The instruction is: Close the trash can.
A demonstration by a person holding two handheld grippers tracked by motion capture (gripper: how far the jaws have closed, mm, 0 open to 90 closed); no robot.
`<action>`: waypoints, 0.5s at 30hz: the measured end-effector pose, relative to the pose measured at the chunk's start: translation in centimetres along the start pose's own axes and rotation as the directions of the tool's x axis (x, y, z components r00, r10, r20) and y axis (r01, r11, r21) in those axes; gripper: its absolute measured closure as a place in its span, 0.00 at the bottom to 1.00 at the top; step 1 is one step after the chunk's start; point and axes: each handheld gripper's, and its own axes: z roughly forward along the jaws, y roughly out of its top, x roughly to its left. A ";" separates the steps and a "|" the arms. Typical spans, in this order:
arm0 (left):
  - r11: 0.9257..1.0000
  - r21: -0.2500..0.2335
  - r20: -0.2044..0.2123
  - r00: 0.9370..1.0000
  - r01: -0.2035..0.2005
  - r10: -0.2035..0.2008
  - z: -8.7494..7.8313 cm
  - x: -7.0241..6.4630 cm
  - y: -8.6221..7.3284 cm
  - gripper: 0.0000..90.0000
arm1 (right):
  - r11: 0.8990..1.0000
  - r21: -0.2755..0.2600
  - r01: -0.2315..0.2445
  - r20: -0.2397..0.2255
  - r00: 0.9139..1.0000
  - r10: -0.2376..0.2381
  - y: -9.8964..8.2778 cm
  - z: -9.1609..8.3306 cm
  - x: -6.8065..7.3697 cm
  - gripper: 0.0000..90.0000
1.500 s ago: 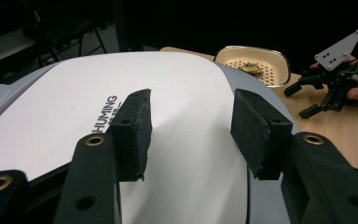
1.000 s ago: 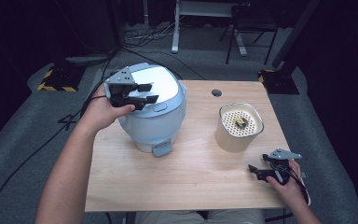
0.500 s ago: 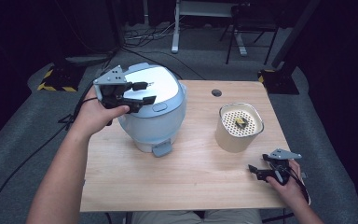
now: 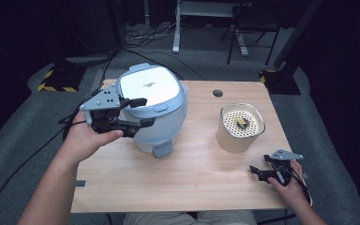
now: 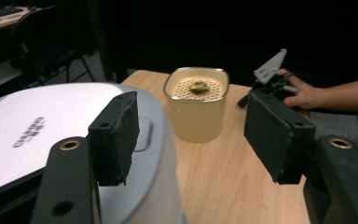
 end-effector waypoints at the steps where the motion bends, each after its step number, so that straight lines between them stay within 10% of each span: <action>1: 1.000 0.000 0.004 1.000 -0.005 0.005 -0.1 -0.3 -0.1 0.40 | 1.000 0.000 0.001 0.000 1.000 -0.001 0.0 0.0 0.0 0.19; 9: 1.000 -0.021 0.036 0.999 0.004 -0.003 -0.2 -2.1 -1.9 0.39 | 1.000 0.000 0.002 -0.004 1.000 -0.002 0.0 0.0 0.0 0.19; 15: 1.000 -0.015 -0.022 1.000 0.015 -0.015 -0.1 -2.8 -4.7 0.39 | 1.000 0.000 0.003 -0.005 1.000 -0.003 0.0 0.1 0.0 0.19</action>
